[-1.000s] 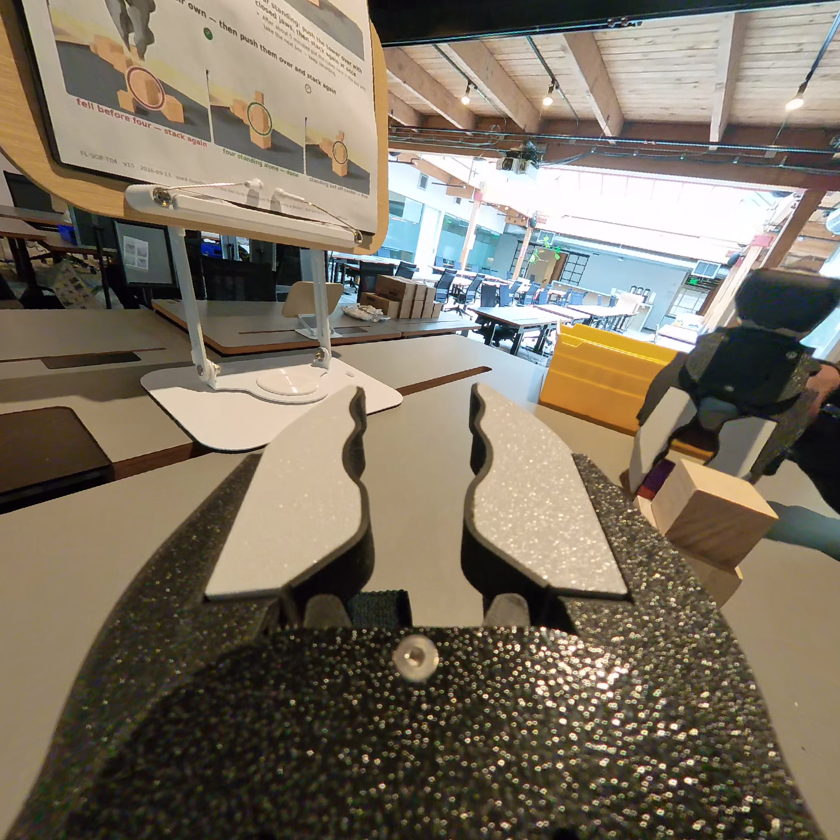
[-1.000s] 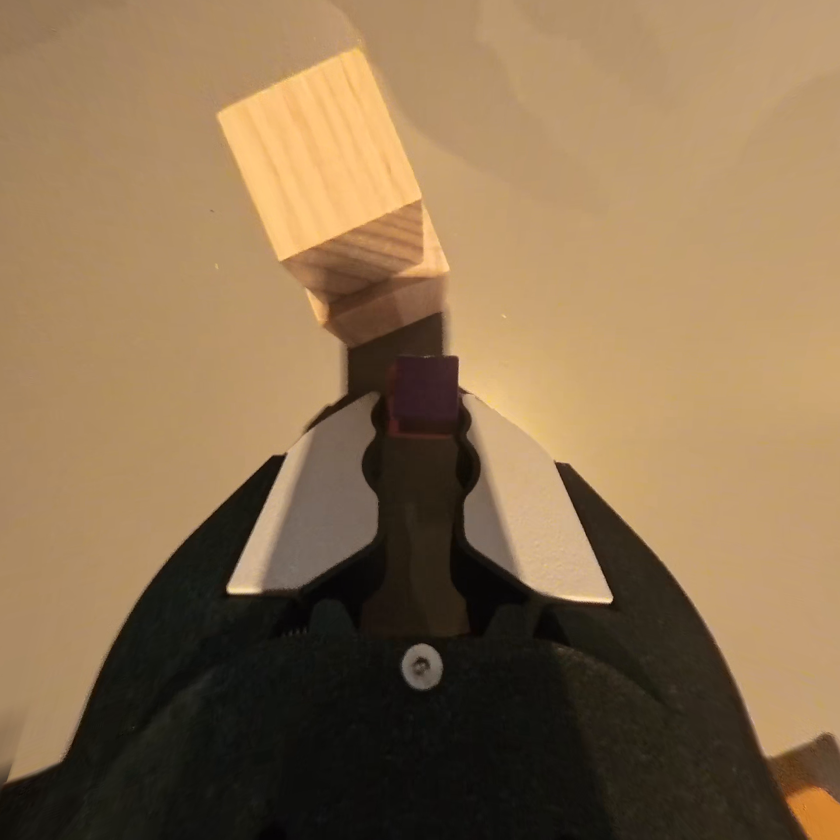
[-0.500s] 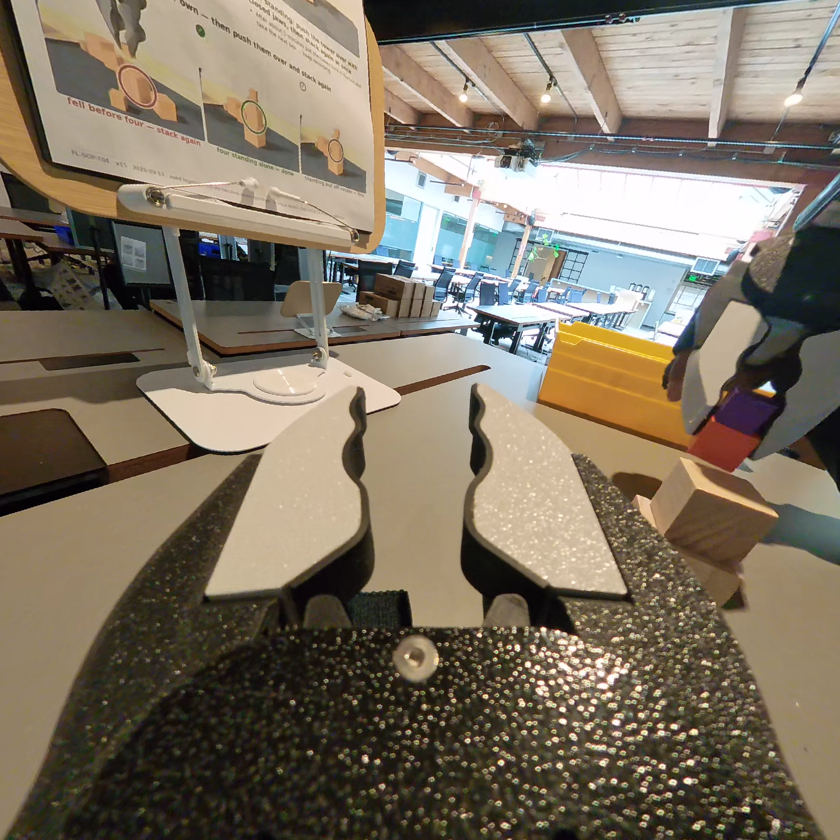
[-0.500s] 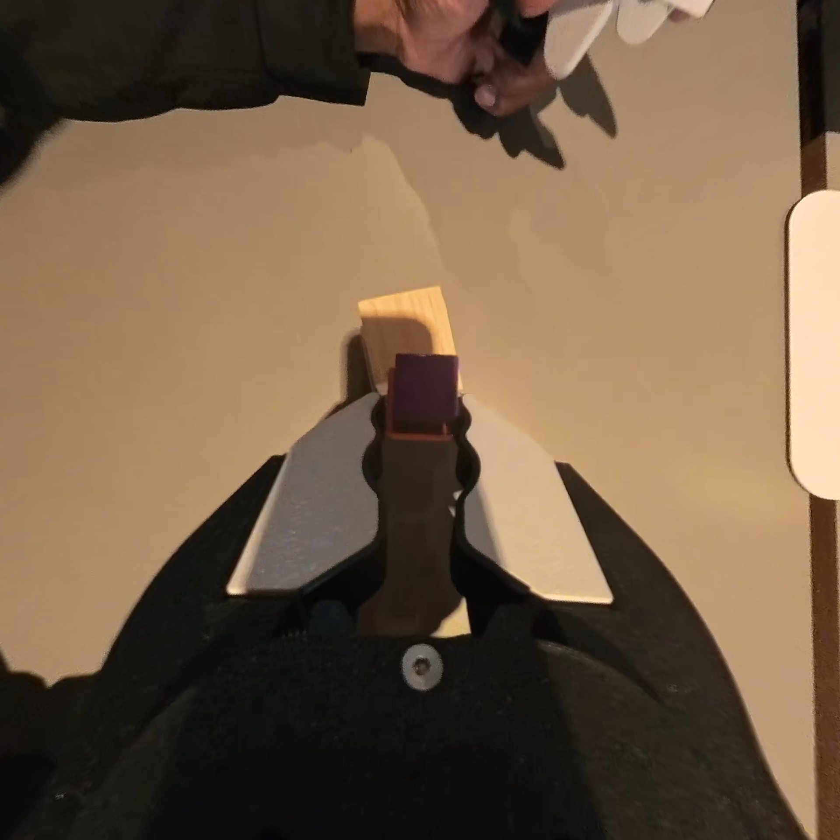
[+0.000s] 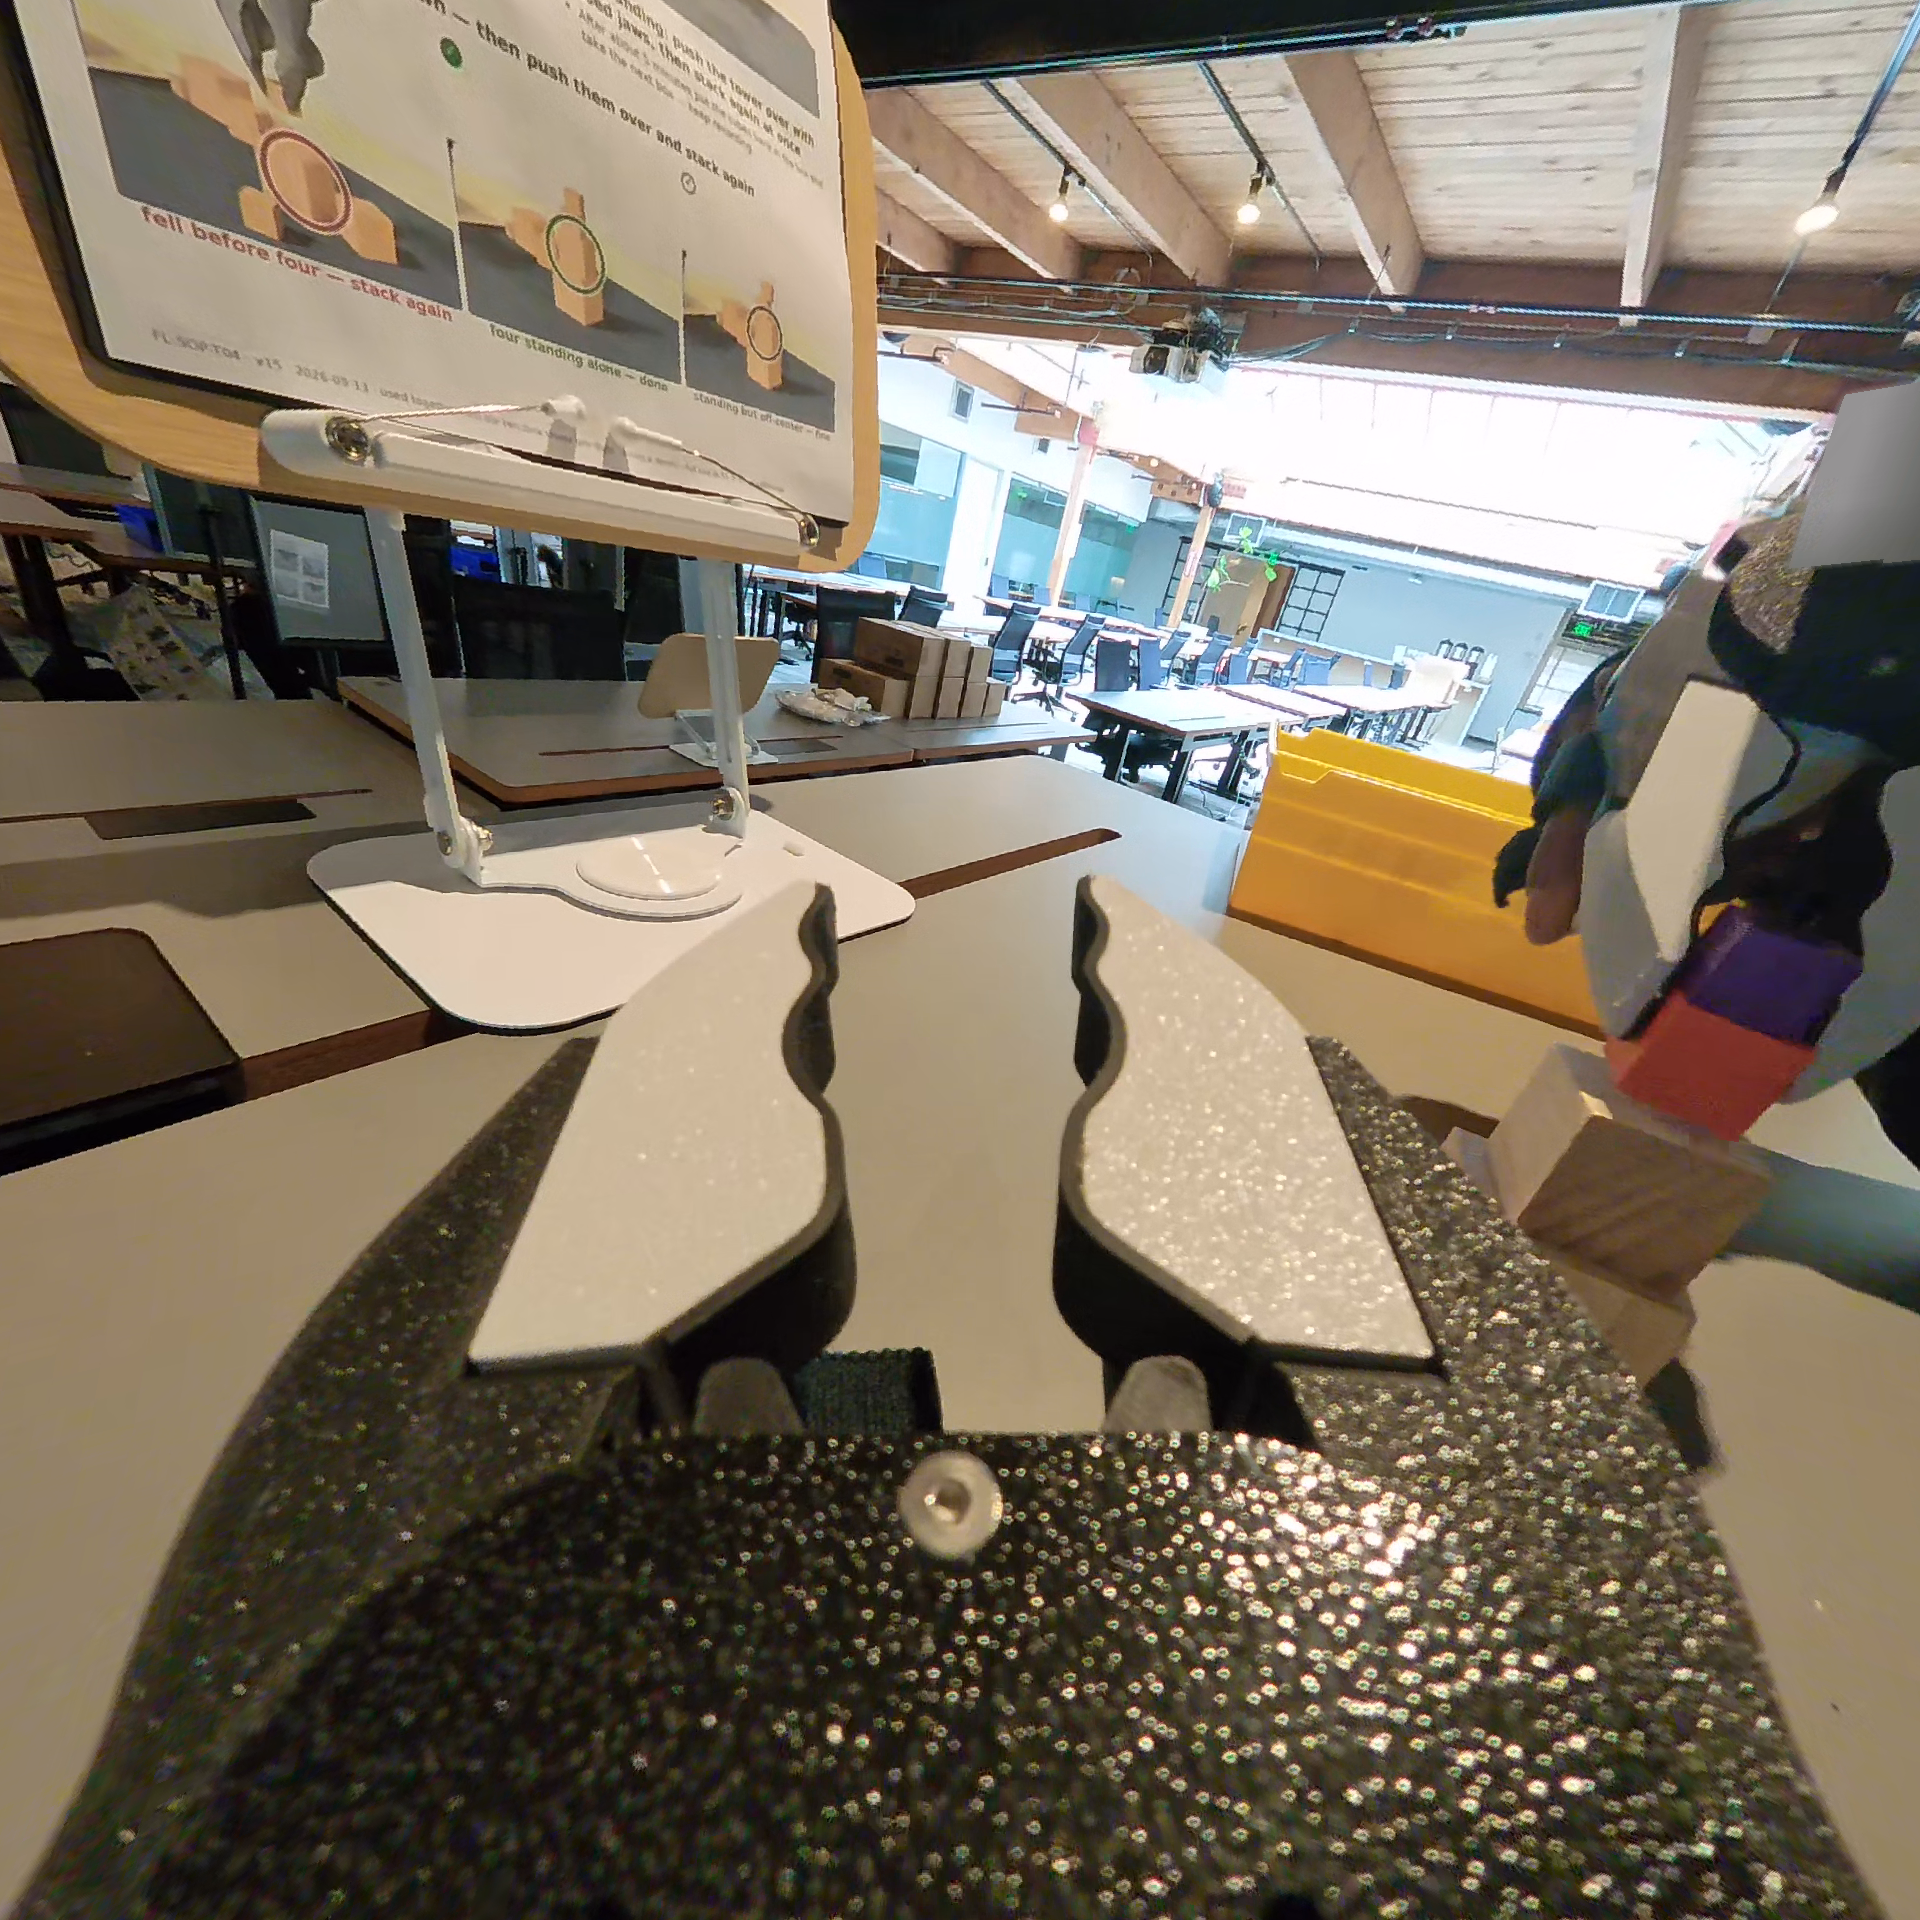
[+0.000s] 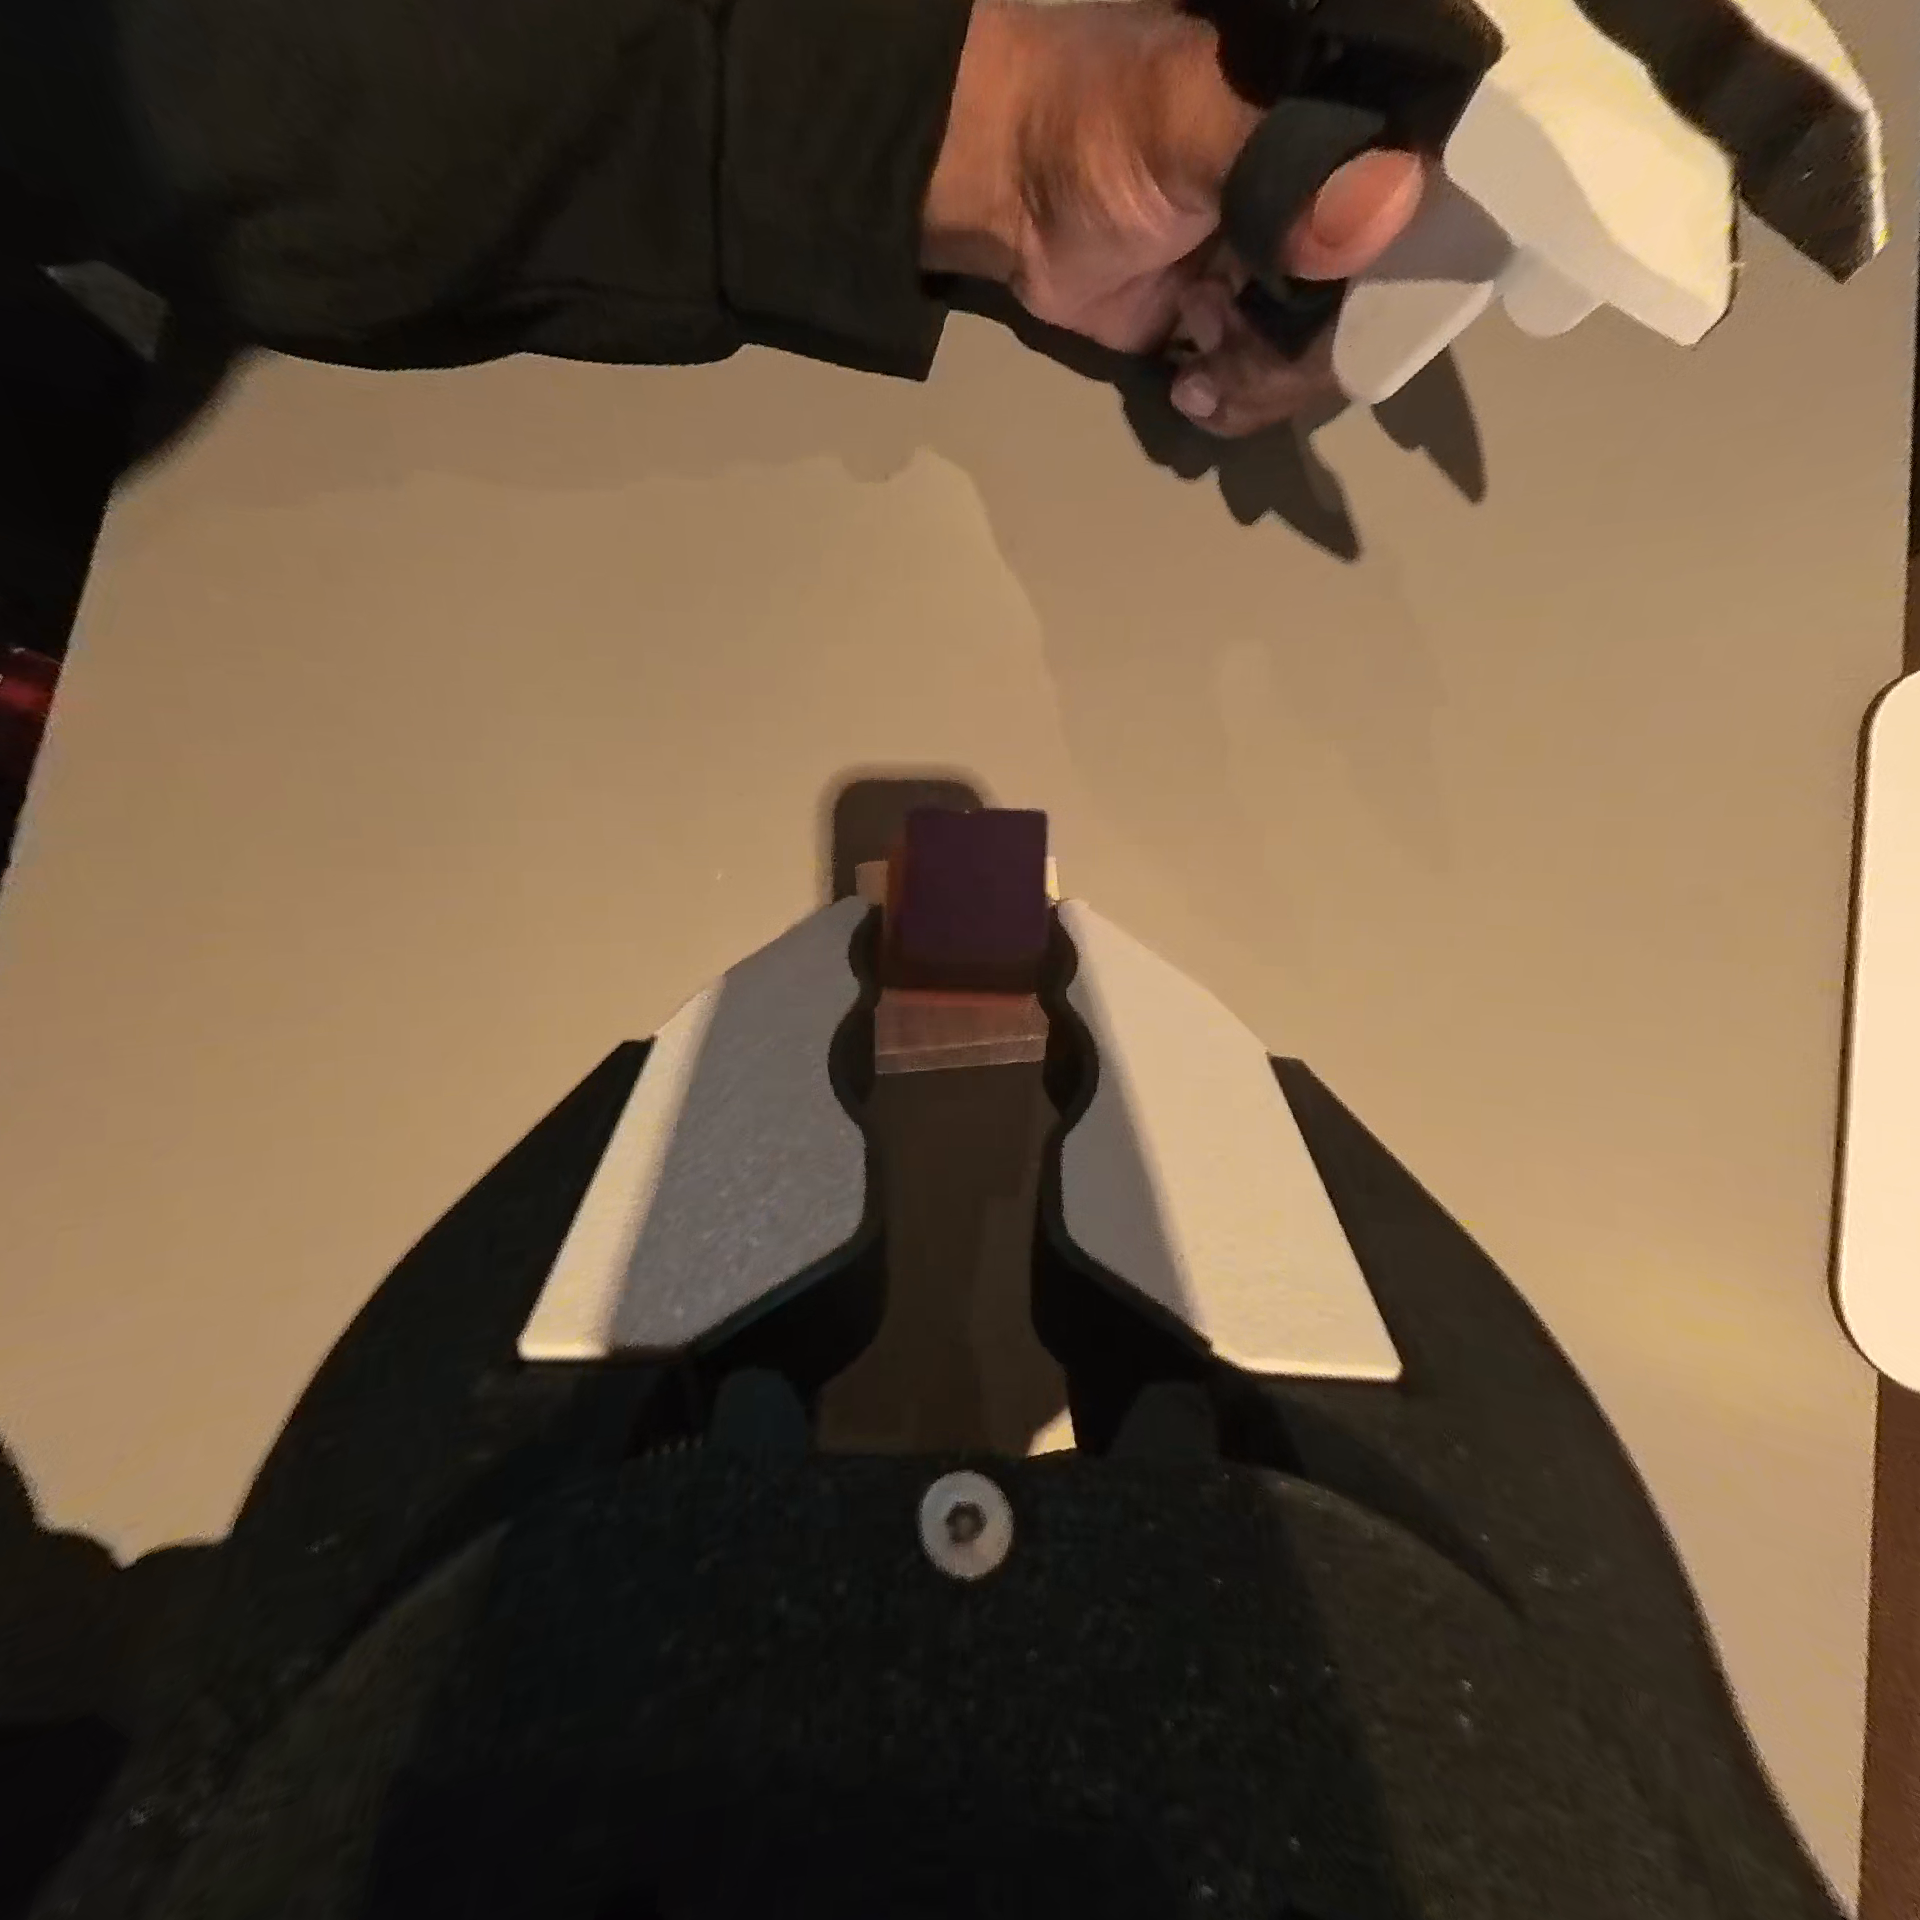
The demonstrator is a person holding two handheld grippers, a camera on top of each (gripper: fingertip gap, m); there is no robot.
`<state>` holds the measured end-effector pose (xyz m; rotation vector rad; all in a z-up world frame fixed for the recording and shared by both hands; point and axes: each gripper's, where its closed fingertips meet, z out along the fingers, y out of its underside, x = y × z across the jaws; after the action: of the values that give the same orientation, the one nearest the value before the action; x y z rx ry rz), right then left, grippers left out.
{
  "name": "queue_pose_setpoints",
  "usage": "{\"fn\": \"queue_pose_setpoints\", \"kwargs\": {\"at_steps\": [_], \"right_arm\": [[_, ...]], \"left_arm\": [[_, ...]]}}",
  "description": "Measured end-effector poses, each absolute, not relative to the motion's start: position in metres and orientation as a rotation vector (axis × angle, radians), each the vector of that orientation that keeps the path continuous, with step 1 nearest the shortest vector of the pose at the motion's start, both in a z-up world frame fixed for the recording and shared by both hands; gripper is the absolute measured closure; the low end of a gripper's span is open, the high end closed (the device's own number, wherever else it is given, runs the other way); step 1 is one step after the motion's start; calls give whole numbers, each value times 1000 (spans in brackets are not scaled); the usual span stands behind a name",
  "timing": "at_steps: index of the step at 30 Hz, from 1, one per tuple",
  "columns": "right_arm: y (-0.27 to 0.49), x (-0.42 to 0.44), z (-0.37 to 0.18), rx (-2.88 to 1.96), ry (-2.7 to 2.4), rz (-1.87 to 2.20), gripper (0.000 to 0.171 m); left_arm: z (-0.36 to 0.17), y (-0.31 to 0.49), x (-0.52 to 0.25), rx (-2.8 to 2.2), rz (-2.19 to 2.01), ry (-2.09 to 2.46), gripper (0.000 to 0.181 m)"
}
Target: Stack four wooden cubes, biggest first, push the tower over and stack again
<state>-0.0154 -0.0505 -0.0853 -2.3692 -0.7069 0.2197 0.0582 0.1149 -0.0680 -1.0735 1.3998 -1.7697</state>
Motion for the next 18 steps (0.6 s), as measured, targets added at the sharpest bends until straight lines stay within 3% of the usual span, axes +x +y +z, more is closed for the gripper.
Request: {"fn": "queue_pose_setpoints", "kwargs": {"at_steps": [18], "right_arm": [[-50, -18, -90, -2316, -763, 227, 139]], "left_arm": [[-68, 115, 59, -1080, -1774, 1403, 138]]}}
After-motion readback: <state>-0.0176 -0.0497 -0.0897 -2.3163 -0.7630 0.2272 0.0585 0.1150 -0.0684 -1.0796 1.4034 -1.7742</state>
